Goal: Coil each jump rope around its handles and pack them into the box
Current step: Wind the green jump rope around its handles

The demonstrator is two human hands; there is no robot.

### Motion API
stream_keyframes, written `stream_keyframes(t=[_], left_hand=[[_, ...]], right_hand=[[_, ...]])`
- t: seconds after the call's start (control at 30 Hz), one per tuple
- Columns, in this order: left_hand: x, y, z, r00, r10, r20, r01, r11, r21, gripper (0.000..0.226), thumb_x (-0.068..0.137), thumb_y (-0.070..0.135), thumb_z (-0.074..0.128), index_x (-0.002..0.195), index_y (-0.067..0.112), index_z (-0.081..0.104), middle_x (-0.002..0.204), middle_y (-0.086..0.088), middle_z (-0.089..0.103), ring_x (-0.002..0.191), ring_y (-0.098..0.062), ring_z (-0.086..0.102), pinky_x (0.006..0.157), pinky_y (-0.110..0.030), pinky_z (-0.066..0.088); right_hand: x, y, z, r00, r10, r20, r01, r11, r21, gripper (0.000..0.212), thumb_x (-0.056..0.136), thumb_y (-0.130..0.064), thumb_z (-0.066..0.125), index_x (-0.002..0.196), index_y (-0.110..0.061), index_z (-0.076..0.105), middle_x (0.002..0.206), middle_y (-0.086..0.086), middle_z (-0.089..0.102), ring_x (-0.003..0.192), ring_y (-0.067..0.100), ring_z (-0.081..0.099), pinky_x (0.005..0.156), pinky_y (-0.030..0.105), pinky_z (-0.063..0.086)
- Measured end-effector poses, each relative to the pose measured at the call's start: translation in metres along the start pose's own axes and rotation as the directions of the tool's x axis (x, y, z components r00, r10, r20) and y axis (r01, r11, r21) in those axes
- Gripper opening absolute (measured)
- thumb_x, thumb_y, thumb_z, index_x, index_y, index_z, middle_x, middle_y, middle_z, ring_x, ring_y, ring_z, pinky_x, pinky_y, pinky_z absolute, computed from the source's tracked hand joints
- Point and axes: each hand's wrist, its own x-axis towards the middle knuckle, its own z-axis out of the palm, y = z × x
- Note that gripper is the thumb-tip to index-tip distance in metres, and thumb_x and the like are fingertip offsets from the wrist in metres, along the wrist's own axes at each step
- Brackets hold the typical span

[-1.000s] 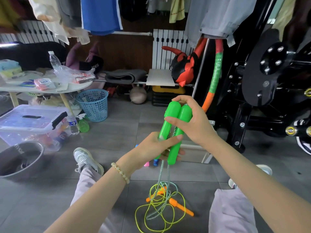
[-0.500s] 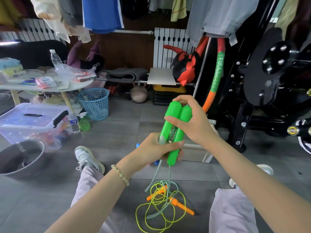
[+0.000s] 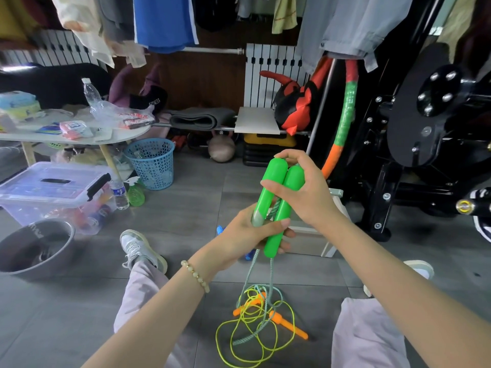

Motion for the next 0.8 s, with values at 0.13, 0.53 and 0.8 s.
stream_keyframes(t=[0.13,0.53,0.8], left_hand=[[0.002,-0.001,-0.001,0.997,-0.068,0.045,0.064,0.994,0.088,0.030,0.093,0.019,0.058,0.110,-0.005,0.057,0.092,-0.016,0.072,0.074,-0.026,0.069,0.067,-0.030,0.058],[-0.006,-0.005,-0.006,0.999,0.009,-0.053,-0.006,0.998,0.064,0.025,0.091,0.012,0.060,0.107,-0.006,0.055,0.076,-0.006,0.073,0.064,-0.018,0.069,0.060,-0.025,0.057],[-0.003,-0.009,-0.007,1.000,0.018,-0.012,-0.016,0.992,0.127,0.020,0.092,0.012,0.058,0.106,-0.003,0.056,0.079,-0.001,0.073,0.065,-0.013,0.067,0.064,-0.024,0.056]], right_hand=[[-0.004,0.003,-0.002,1.000,-0.021,-0.008,0.021,0.998,-0.054,0.045,0.072,-0.017,0.080,0.109,-0.018,0.054,0.102,-0.012,0.057,0.094,-0.003,0.053,0.082,0.009,0.040],[-0.005,0.009,0.007,0.997,-0.003,-0.078,0.007,0.999,0.053,0.045,0.071,-0.017,0.079,0.109,-0.015,0.056,0.099,-0.010,0.058,0.090,-0.001,0.055,0.081,0.014,0.043],[-0.007,0.013,0.004,0.995,0.021,-0.095,-0.017,0.999,0.046,0.047,0.073,-0.016,0.079,0.114,-0.012,0.055,0.103,-0.007,0.058,0.092,-0.003,0.056,0.081,0.012,0.043]])
